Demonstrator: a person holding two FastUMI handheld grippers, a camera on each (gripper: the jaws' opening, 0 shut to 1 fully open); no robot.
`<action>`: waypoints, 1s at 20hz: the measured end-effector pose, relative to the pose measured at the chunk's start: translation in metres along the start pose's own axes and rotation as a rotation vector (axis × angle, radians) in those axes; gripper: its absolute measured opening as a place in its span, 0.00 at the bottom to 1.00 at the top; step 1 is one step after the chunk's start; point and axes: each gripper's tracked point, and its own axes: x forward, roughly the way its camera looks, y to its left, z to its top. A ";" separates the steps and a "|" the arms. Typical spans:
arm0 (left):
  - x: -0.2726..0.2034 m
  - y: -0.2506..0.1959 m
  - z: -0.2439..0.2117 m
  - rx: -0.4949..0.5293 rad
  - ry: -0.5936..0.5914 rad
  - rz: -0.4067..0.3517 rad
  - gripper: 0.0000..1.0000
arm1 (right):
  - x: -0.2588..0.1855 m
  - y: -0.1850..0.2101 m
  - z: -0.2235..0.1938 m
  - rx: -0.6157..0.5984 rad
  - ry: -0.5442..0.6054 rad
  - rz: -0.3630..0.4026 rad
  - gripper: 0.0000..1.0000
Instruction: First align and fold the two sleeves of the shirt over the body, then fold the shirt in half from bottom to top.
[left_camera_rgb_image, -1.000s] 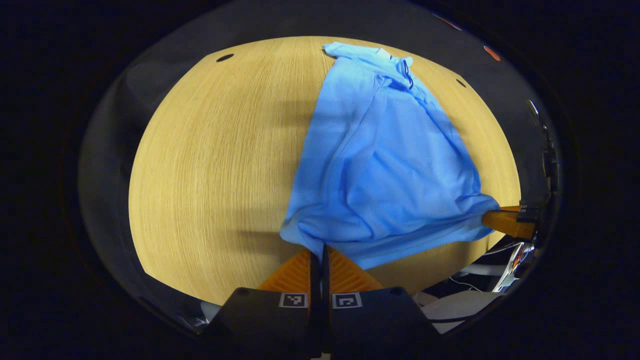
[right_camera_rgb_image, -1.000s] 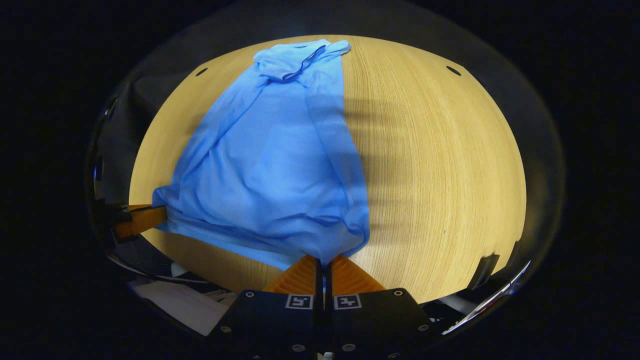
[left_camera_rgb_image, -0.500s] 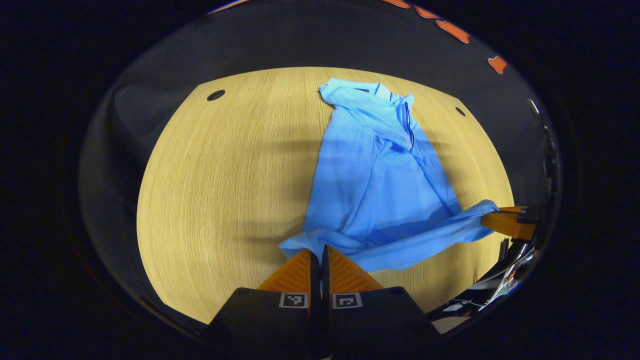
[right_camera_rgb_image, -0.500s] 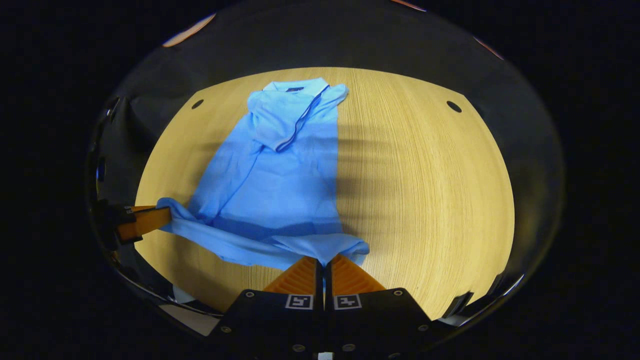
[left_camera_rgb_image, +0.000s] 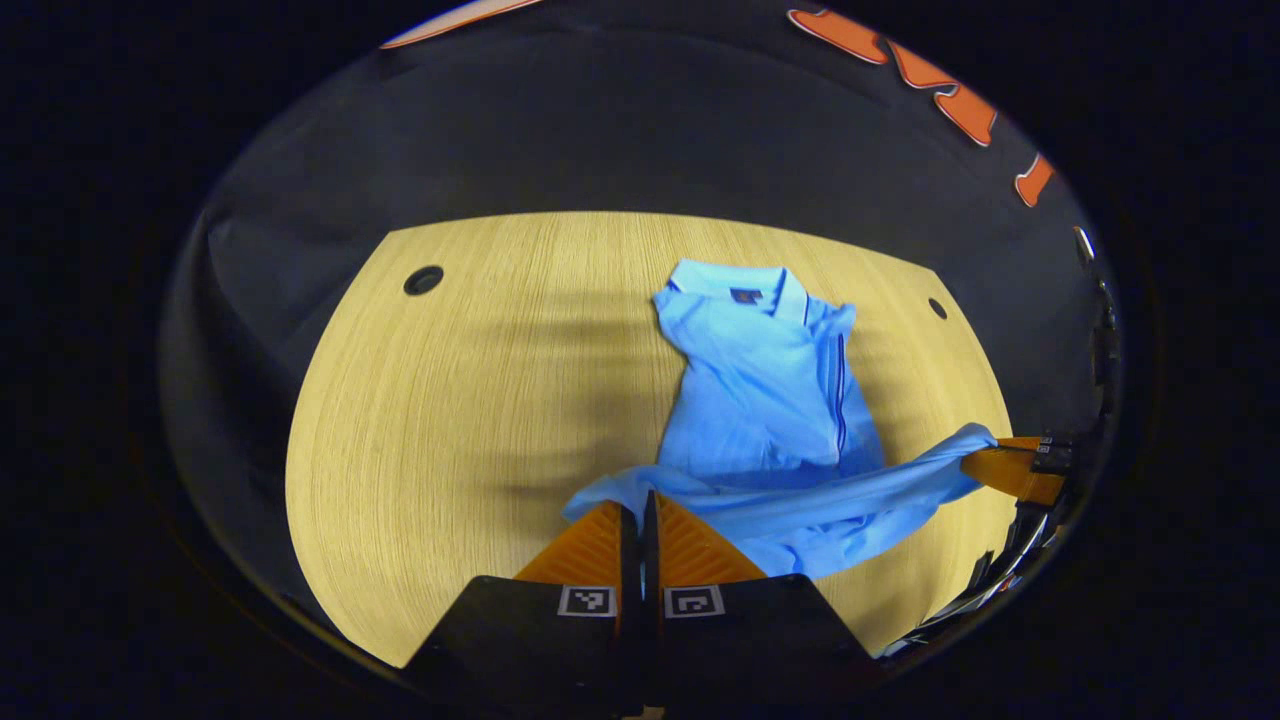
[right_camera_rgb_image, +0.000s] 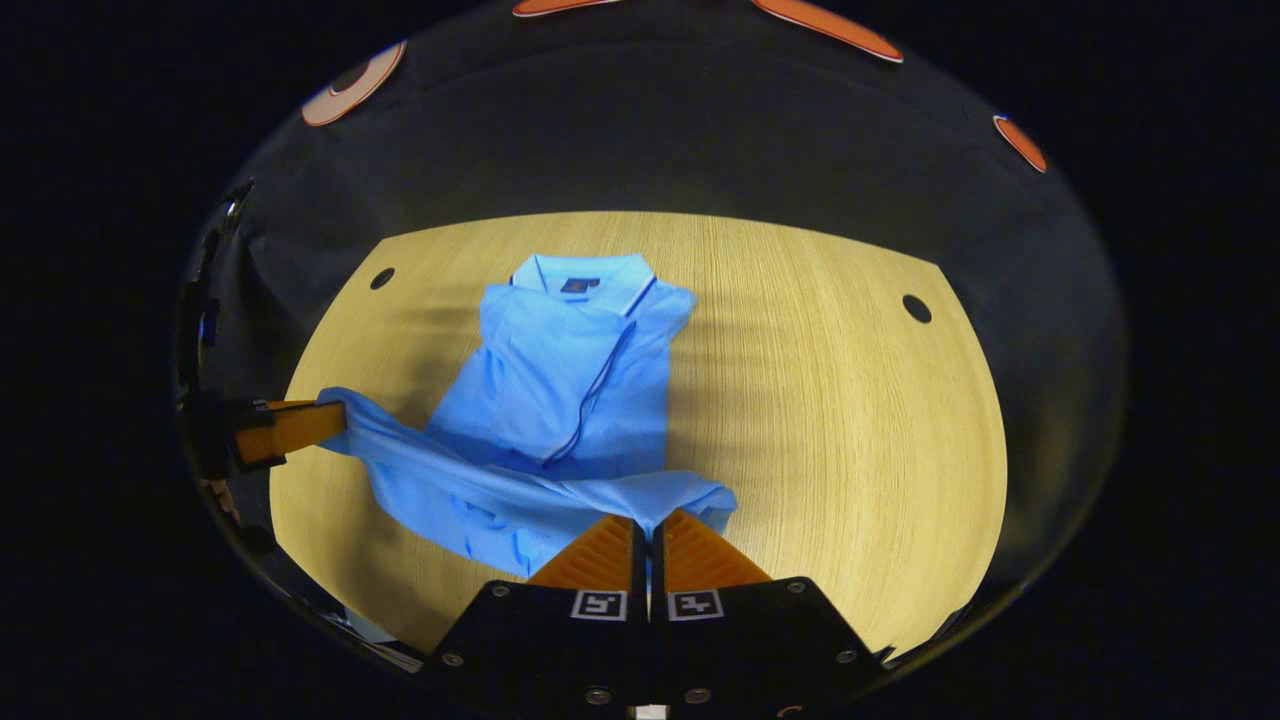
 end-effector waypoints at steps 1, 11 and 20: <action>0.001 0.001 0.014 -0.004 -0.018 -0.001 0.04 | 0.005 0.001 0.013 -0.006 -0.014 -0.002 0.01; 0.061 0.030 0.124 -0.024 -0.081 0.040 0.03 | 0.070 -0.014 0.109 0.008 -0.098 -0.041 0.01; 0.094 0.032 0.127 -0.051 -0.070 0.056 0.20 | 0.088 -0.040 0.116 0.054 -0.102 -0.118 0.30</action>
